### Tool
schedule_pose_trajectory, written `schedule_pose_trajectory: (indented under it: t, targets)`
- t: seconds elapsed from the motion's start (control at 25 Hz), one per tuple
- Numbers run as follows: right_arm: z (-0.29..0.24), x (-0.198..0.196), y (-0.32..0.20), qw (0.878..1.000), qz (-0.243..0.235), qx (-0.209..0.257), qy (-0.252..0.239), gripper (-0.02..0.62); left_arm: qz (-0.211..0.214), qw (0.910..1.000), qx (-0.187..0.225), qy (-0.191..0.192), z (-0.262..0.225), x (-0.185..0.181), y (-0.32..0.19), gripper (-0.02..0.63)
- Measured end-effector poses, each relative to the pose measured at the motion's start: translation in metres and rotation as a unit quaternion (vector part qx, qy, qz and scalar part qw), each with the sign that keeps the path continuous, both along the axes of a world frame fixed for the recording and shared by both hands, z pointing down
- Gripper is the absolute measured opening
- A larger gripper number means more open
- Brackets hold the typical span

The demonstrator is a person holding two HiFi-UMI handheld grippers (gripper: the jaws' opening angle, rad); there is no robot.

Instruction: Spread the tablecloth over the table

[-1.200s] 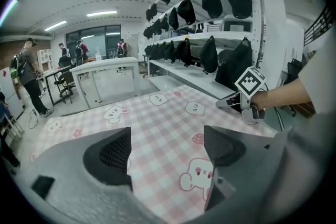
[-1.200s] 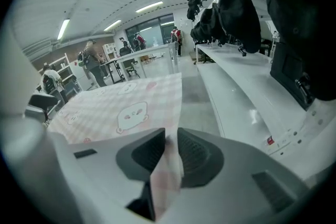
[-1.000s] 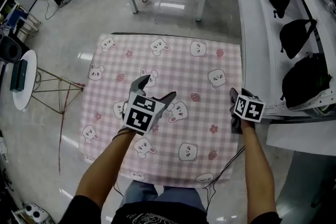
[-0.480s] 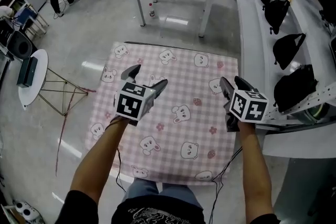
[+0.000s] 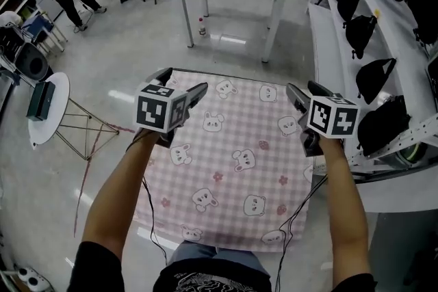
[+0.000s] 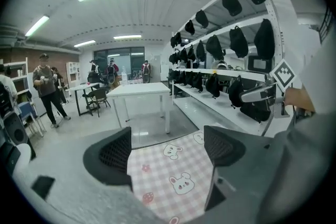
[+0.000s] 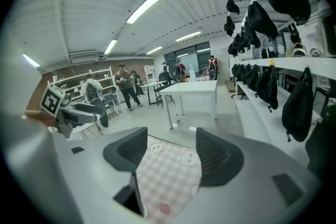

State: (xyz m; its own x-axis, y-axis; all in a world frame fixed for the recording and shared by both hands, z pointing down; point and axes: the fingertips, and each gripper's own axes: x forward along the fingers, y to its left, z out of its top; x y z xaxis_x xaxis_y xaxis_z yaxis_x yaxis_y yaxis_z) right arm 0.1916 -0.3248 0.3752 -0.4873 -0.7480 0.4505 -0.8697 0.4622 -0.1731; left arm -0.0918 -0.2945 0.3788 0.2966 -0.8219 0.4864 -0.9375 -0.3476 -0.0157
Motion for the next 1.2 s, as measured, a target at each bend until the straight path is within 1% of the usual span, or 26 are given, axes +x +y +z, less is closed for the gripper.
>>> schedule_pose_trajectory:
  t: [0.12,0.24,0.36,0.48,0.56,0.72,0.8,0.88,0.96,1.04,1.12,1.2]
  targets:
    - [0.028,0.012,-0.02,1.0,0.009,-0.013,0.017,0.288,-0.011,0.9994,-0.027,0.017,0.03,-0.024,-0.015,0.439]
    - [0.066,0.024,-0.042,0.999,0.021,-0.032,0.021,0.287,-0.018,0.9982,-0.053,0.02,0.068,-0.051,-0.036,0.439]
    - [0.106,0.044,-0.065,0.997,0.04,-0.054,0.03,0.288,-0.025,0.9969,-0.073,0.016,0.107,-0.081,-0.065,0.439]
    - [0.144,0.064,-0.082,0.994,0.052,-0.078,0.047,0.29,-0.036,0.9944,-0.098,0.008,0.148,-0.12,-0.09,0.439]
    - [0.166,0.078,-0.089,0.992,0.058,-0.092,0.061,0.276,-0.038,0.9928,-0.113,0.005,0.17,-0.143,-0.103,0.439]
    - [0.203,0.108,-0.099,0.988,0.067,-0.114,0.083,0.275,-0.043,0.9899,-0.135,-0.002,0.209,-0.179,-0.123,0.439]
    - [0.216,0.125,-0.102,0.985,0.074,-0.123,0.097,0.278,-0.044,0.9875,-0.151,0.0,0.228,-0.19,-0.131,0.439]
    - [0.229,0.131,-0.107,0.983,0.079,-0.131,0.103,0.279,-0.05,0.9847,-0.167,0.001,0.241,-0.208,-0.133,0.439]
    - [0.241,0.125,-0.114,0.982,0.076,-0.142,0.1,0.287,-0.068,0.9822,-0.175,-0.001,0.245,-0.232,-0.131,0.439]
    - [0.25,0.126,-0.116,0.98,0.077,-0.155,0.098,0.303,-0.081,0.9781,-0.191,0.015,0.258,-0.243,-0.127,0.44]
    - [0.258,0.133,-0.115,0.977,0.085,-0.17,0.095,0.336,-0.075,0.9759,-0.204,0.02,0.273,-0.247,-0.126,0.44]
    - [0.267,0.138,-0.115,0.975,0.099,-0.184,0.081,0.368,-0.071,0.9731,-0.218,0.028,0.284,-0.251,-0.124,0.443]
